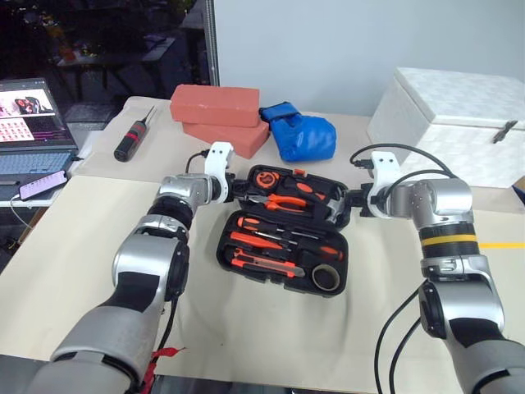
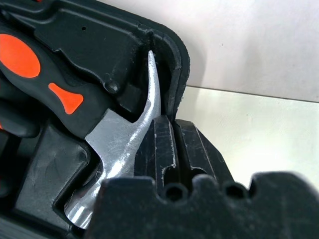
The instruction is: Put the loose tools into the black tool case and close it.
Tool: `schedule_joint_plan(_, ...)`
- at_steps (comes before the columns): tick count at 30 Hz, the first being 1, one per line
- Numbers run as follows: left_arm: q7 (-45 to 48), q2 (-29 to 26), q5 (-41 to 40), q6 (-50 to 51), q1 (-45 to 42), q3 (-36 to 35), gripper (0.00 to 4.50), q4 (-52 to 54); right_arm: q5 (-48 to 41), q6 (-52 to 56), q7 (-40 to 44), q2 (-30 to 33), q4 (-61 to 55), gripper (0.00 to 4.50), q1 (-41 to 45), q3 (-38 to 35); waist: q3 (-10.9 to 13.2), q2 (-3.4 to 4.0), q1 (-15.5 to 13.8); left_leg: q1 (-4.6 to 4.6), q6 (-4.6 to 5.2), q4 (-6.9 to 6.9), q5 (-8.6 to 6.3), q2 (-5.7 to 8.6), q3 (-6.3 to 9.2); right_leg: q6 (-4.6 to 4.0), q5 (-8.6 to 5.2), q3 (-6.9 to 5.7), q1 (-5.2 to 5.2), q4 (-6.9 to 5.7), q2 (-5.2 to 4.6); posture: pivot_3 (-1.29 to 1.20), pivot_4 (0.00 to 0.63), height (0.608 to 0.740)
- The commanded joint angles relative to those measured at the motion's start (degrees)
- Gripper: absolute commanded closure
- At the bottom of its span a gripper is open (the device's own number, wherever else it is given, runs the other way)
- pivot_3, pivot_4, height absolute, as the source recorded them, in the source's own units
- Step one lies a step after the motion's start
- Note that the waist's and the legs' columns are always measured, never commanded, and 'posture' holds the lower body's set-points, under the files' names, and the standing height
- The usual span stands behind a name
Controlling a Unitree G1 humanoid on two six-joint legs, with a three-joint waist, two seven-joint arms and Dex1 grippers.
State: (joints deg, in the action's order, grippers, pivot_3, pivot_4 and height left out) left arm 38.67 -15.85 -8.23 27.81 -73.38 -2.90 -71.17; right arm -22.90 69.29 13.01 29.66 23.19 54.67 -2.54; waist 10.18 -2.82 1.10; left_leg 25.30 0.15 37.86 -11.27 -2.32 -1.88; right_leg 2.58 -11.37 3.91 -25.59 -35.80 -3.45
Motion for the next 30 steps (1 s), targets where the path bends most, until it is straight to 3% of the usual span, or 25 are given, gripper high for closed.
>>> schedule_joint_plan(1,9.2,-0.6,-0.7,1.9,0.4,0.2,4.5,3.1,-3.3,0.0,4.5,-2.2,-6.2,4.45,-0.9,-2.2,0.0,0.0,0.3,0.0,0.0,0.0,0.0,-0.01,0.01,0.0,0.0,0.0,-0.01,-0.03,0.01,0.0,0.15,0.74)
schedule_joint_plan(5,16.4,-3.3,-3.5,4.4,7.7,0.6,4.5,17.5,-4.5,-5.9,9.2,-4.1,-16.2,4.45,-3.9,-1.8,0.0,0.03,1.9,0.05,0.0,-0.07,0.0,-0.05,0.01,-0.02,0.01,0.02,-0.13,-0.24,0.04,0.0,0.15,0.74)
schedule_joint_plan(9,11.8,-2.8,-8.7,2.3,21.7,-3.7,4.5,41.5,-2.1,-25.3,16.9,-6.7,-22.4,4.45,-8.9,-0.4,0.0,0.05,2.5,0.34,-0.02,-0.05,0.01,-0.07,0.01,-0.05,0.03,0.06,-0.54,-0.37,0.04,0.0,0.15,0.74)
schedule_joint_plan(12,9.3,-2.1,-8.4,-0.3,28.1,-3.6,4.5,51.0,-0.2,-31.5,19.4,-7.1,-19.5,4.45,-8.2,-0.2,0.0,0.11,2.7,0.32,-0.05,-0.05,0.02,-0.11,-0.07,-0.08,0.08,0.15,-0.57,-0.41,0.03,0.0,0.15,0.74)
schedule_joint_plan(17,9.9,-3.9,-3.0,-13.4,34.9,0.2,4.5,58.2,4.4,-40.9,25.3,-5.6,-17.5,4.45,-7.5,3.2,0.0,0.12,1.6,0.32,-0.37,0.06,0.31,-0.05,-0.07,-0.05,0.34,0.14,-0.6,-0.21,0.02,0.0,0.15,0.74)
schedule_joint_plan(25,13.5,-10.7,2.9,-32.4,46.3,3.7,4.5,62.8,0.4,-39.9,29.8,-0.3,-42.2,4.45,-27.8,1.9,-0.1,0.24,0.7,0.25,-0.39,-0.01,0.36,-0.13,-0.07,-0.08,0.35,0.1,-0.51,-0.24,0.06,0.0,0.15,0.74)
schedule_joint_plan(28,13.4,-12.6,3.2,-34.2,48.0,3.6,4.5,63.2,-3.5,-38.1,28.3,-0.6,-49.8,4.45,-34.5,-1.4,-0.1,0.23,1.1,0.11,-0.36,0.01,0.33,-0.15,-0.19,-0.09,0.36,0.14,-0.42,-0.12,0.05,0.0,0.15,0.74)
schedule_joint_plan(30,16.7,-16.7,-1.4,-23.0,50.0,2.4,4.5,67.2,-2.7,-37.3,29.9,3.6,-55.8,4.45,-40.6,-1.5,-0.1,0.23,1.3,-0.25,-0.36,0.01,0.33,-0.19,-0.2,-0.12,0.37,0.14,-0.03,-0.18,0.09,0.0,0.15,0.74)
